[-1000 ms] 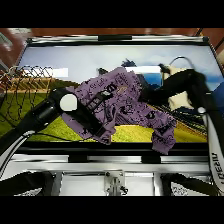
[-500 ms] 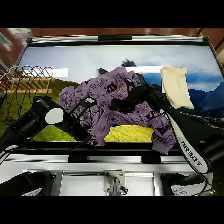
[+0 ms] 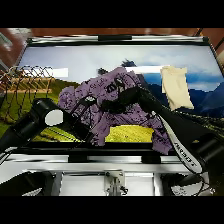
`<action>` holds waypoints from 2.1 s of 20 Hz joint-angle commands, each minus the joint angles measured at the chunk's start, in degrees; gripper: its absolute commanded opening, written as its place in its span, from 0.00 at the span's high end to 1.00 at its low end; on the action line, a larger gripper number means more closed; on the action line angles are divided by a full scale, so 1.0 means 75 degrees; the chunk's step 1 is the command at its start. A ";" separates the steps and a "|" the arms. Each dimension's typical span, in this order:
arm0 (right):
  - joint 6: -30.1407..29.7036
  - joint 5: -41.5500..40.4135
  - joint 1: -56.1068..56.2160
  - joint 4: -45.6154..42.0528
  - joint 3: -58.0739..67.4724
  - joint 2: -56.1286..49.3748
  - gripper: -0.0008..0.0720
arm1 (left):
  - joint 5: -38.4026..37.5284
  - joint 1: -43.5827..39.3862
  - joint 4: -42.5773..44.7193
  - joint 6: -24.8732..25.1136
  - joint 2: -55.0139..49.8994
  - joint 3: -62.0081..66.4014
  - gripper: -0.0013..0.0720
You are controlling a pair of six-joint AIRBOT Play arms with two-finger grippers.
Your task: Fold the shirts.
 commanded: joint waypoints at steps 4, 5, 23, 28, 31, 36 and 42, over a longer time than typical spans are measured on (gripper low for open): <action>0.0813 0.0207 0.0082 -0.0816 0.0023 -0.0245 0.78 | 0.0032 -0.0015 -0.0012 -0.0009 0.0012 0.0000 0.91; 0.0871 0.0160 0.0044 -0.0970 0.0082 -0.0230 0.90 | 0.0076 -0.0012 -0.0012 -0.0006 0.0015 0.0003 0.91; 0.0673 0.0699 -0.1157 -0.3995 0.4304 0.4683 0.90 | 0.3599 0.1005 0.0055 0.1026 0.0052 0.6642 0.91; 0.0731 -0.3162 -0.1157 -0.4217 0.4301 0.4616 0.90 | -0.0061 0.1000 0.0052 0.1411 -0.0178 0.6237 0.91; 0.0906 -0.4727 -0.1157 -0.4511 0.4296 0.4036 0.90 | -0.0886 0.0883 0.0050 0.1411 -0.0341 0.5001 0.91; 0.0915 -0.4360 -0.1157 -0.4919 0.4296 0.2795 0.90 | 0.0047 0.0303 -0.0353 0.1612 -0.0379 0.3188 0.91; 0.0924 -0.0367 -0.1163 -0.5563 0.4299 0.2410 0.90 | 0.0312 0.0195 -0.0472 0.1641 -0.0119 0.3334 0.91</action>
